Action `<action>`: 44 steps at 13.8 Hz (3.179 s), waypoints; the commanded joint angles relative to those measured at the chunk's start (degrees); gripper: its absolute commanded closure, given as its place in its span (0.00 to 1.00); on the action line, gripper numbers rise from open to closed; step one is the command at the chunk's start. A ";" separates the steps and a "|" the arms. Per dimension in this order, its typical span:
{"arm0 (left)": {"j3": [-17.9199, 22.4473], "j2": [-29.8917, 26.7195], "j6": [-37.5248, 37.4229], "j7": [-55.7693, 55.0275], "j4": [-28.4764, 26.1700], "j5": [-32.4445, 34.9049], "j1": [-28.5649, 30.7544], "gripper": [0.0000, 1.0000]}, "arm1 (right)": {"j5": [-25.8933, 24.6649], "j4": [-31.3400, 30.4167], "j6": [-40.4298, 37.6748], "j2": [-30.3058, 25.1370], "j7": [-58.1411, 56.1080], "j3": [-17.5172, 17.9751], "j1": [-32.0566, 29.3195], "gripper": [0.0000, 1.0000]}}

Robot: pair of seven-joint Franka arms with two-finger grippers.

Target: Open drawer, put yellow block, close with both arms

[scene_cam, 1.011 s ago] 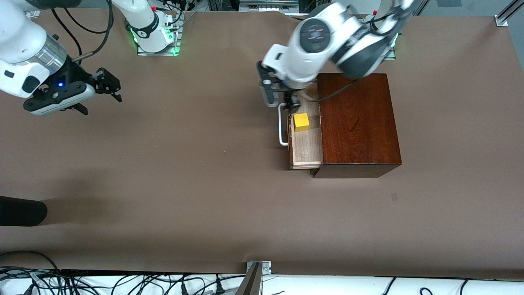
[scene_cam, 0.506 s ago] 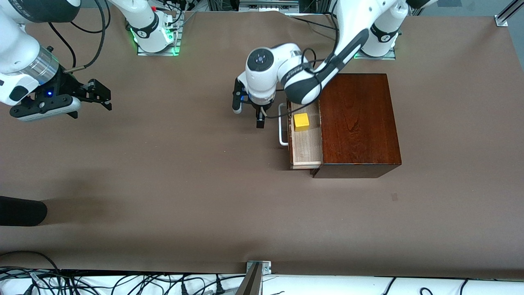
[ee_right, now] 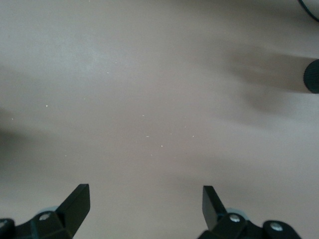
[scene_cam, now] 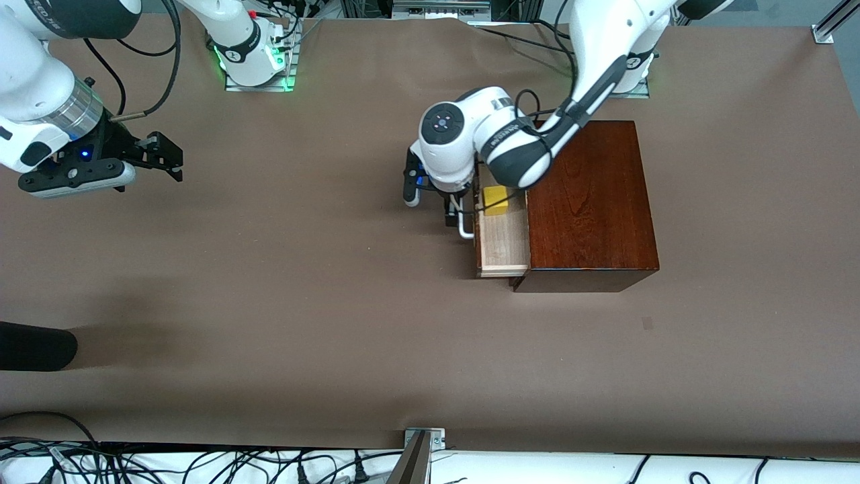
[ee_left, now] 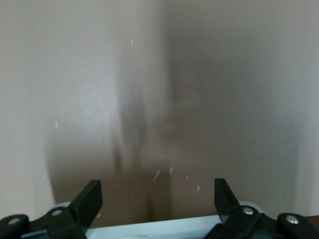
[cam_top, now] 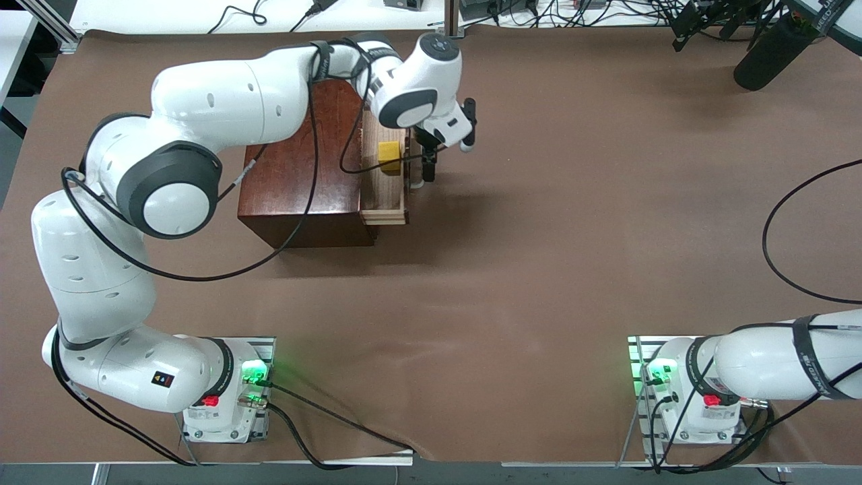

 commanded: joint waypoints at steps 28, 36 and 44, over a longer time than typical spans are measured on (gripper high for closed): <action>-3.85 -20.25 -26.04 -11.47 8.42 -6.76 16.93 0.00 | 0.43 2.61 -0.58 1.29 1.33 0.28 0.27 0.00; 17.19 -25.86 -31.78 -14.79 11.80 -19.21 22.23 0.00 | 0.43 2.61 -0.40 1.29 1.33 0.28 0.36 0.00; 30.87 -39.23 -17.72 -37.75 -6.49 -22.49 15.36 0.00 | 0.43 2.70 -0.40 1.29 1.33 0.28 0.71 0.00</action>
